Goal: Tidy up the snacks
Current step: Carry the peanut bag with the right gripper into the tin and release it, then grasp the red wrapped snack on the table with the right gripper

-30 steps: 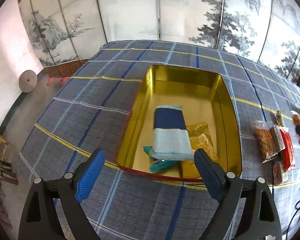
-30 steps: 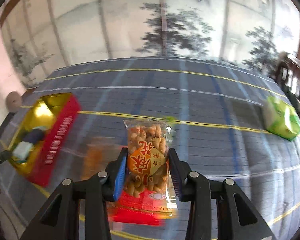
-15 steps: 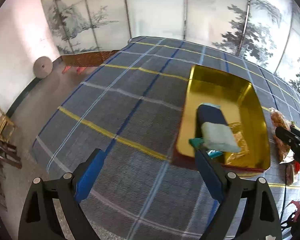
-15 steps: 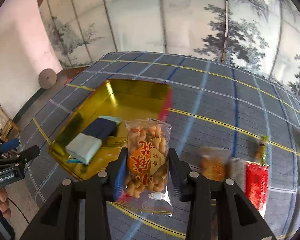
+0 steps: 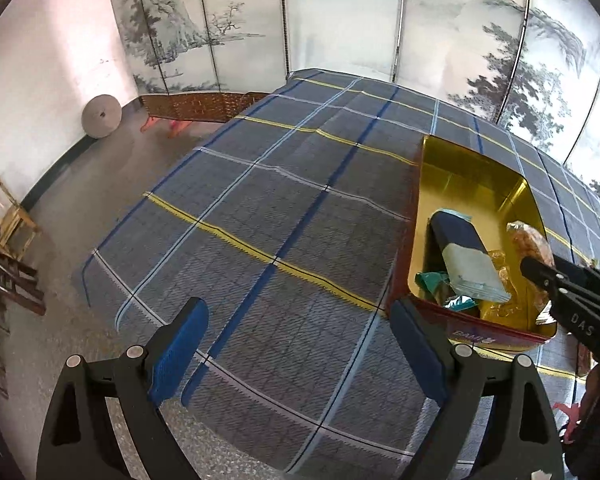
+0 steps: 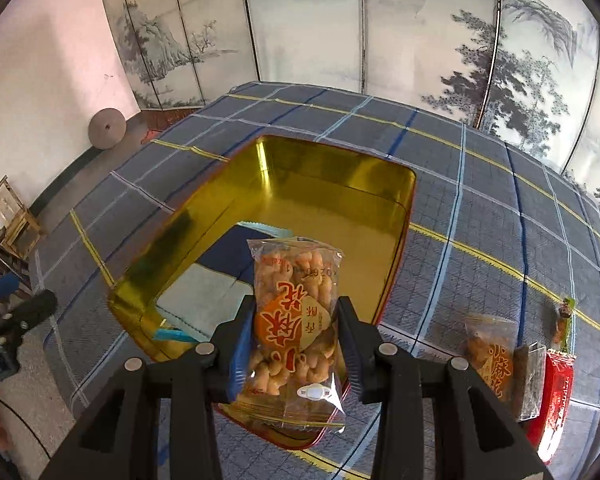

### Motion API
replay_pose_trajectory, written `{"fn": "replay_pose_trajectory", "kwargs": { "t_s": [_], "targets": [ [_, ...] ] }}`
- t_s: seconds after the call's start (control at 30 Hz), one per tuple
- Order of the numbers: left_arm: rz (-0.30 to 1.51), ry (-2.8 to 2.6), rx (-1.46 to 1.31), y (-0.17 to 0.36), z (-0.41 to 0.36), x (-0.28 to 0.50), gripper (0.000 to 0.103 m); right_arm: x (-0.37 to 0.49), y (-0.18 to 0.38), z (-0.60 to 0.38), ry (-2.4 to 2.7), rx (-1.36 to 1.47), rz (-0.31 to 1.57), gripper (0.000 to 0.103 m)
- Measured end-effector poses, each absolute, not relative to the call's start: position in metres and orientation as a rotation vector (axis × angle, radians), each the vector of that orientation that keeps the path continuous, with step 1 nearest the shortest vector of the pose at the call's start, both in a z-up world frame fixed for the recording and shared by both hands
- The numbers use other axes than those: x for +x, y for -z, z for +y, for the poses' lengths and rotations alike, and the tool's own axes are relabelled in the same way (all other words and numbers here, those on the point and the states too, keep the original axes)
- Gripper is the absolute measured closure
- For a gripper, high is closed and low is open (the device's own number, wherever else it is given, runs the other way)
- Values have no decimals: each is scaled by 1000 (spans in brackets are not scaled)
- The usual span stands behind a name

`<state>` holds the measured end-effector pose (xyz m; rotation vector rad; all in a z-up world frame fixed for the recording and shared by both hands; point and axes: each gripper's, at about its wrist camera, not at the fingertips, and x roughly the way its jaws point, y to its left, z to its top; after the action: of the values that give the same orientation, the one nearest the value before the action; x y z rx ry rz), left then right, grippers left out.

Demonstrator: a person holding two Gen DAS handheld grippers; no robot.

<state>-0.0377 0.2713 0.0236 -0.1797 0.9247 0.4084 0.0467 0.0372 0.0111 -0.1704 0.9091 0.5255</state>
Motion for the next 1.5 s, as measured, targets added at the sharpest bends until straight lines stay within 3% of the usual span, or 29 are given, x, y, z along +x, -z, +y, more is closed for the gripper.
{"fn": "replay_pose_trajectory", "kwargs": {
  "t_s": [0.5,0.67,0.73,1.1,1.5],
  "targets": [
    [937,-400,-182,-20,269,-39,13,48,6,51,-564,-177,952,62],
    [935,-398,-194,-21,264,-38,13,45,-2,41,-570,-151,925,54],
    [938,-390,-190,-21,261,-37,13,42,-11,31,-567,-131,897,47],
    [934,-309,-142,-25,220,-22,13,44,-32,-77,-383,-112,851,46],
    [952,-211,-73,-24,164,-12,13,49,6,-163,-206,-93,967,46]
  ]
}}
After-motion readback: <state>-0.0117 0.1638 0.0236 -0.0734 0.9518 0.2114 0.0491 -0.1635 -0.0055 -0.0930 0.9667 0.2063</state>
